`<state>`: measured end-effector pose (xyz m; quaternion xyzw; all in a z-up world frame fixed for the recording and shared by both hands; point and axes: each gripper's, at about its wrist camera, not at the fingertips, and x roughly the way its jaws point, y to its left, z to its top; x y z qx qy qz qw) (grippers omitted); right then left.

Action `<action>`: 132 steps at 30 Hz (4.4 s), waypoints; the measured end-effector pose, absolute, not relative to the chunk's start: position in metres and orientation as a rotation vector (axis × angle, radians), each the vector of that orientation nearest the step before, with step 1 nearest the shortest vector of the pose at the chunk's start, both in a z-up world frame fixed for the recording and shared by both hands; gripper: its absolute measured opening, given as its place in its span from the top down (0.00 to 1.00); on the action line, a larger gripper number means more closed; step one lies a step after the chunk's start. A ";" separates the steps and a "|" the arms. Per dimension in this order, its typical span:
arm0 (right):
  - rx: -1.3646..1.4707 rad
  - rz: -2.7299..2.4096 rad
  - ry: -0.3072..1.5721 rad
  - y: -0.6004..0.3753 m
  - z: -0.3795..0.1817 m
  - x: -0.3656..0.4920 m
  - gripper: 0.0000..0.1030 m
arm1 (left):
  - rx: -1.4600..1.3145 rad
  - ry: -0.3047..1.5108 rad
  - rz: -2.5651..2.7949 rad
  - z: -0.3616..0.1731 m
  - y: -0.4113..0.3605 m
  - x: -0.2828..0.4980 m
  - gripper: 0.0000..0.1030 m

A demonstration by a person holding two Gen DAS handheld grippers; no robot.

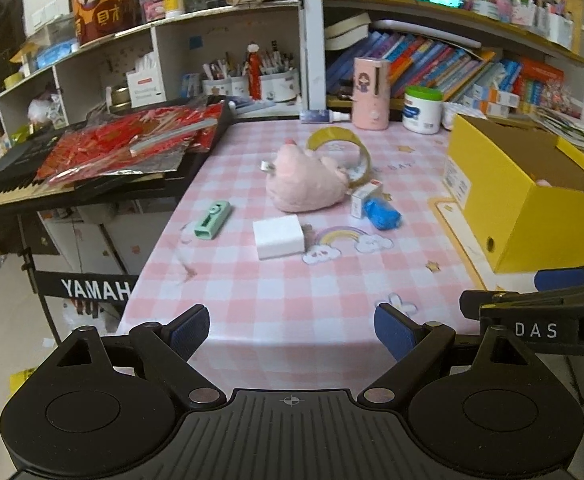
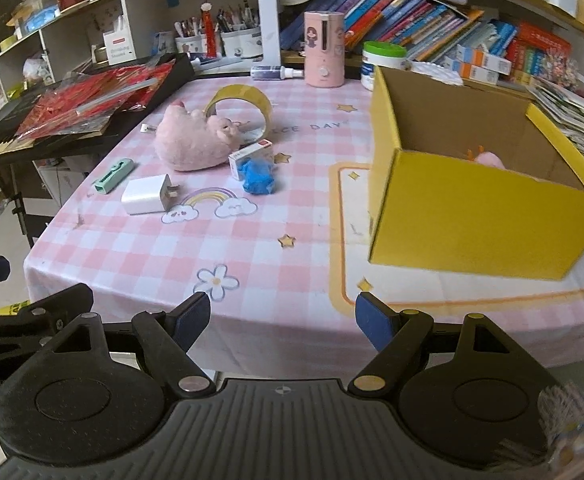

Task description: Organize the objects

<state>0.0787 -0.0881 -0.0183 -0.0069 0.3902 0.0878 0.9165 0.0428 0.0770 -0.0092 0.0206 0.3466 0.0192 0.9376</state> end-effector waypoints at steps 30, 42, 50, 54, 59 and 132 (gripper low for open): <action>-0.062 0.299 0.870 -0.047 -0.045 0.255 0.46 | -0.006 0.798 0.183 -0.029 0.092 0.158 0.11; -0.086 0.336 0.950 -0.045 -0.069 0.287 0.59 | 0.005 0.875 0.148 -0.054 0.085 0.198 0.12; -0.117 0.378 0.930 -0.047 -0.065 0.289 0.75 | 0.003 0.917 0.161 -0.069 0.085 0.217 0.13; -0.134 0.400 0.886 -0.048 -0.055 0.283 0.76 | -0.007 0.925 0.170 -0.072 0.086 0.222 0.16; -0.125 0.406 0.861 -0.052 -0.048 0.279 0.76 | -0.026 0.922 0.149 -0.075 0.087 0.220 0.31; 0.125 0.088 0.807 -0.133 -0.023 0.014 0.76 | -0.034 0.757 -0.242 -0.011 0.038 -0.009 0.37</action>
